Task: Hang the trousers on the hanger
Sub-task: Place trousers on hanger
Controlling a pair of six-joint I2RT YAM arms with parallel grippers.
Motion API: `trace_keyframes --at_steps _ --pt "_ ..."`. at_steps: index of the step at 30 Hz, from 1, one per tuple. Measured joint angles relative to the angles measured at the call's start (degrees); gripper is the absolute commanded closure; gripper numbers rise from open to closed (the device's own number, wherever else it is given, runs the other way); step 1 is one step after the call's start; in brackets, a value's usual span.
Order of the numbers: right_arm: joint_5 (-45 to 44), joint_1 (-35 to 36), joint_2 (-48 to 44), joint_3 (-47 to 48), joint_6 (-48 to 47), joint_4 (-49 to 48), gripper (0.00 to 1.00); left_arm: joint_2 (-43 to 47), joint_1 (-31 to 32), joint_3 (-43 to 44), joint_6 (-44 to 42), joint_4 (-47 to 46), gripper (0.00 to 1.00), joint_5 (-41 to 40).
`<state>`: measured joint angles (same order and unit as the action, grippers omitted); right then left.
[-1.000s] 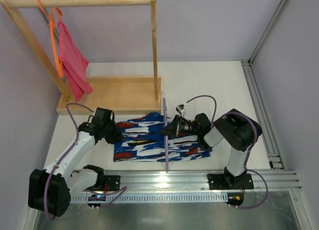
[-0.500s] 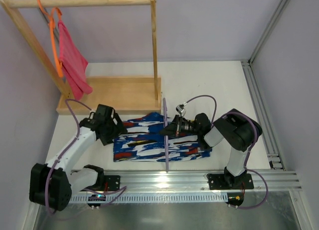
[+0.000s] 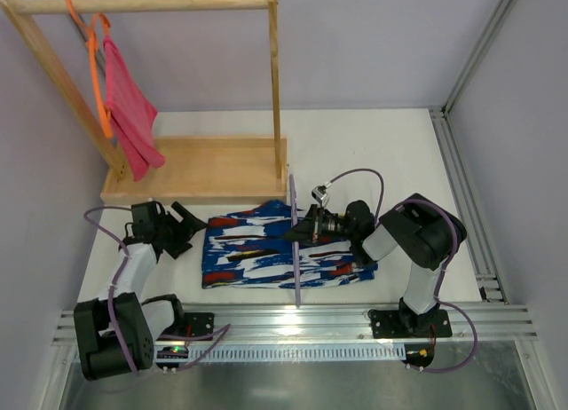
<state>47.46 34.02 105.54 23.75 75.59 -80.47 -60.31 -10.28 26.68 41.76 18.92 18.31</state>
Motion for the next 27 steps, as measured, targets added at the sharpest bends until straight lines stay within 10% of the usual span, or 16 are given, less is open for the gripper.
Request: trace_keyframes --at_steps 15,27 --pt "1.42 0.00 0.26 1.11 0.04 0.92 0.96 0.20 -1.86 -12.70 8.41 -25.07 0.14 10.73" --pt "1.88 0.00 0.57 1.55 0.42 1.18 0.96 -2.51 -1.86 -14.82 10.27 -30.80 0.34 15.41"
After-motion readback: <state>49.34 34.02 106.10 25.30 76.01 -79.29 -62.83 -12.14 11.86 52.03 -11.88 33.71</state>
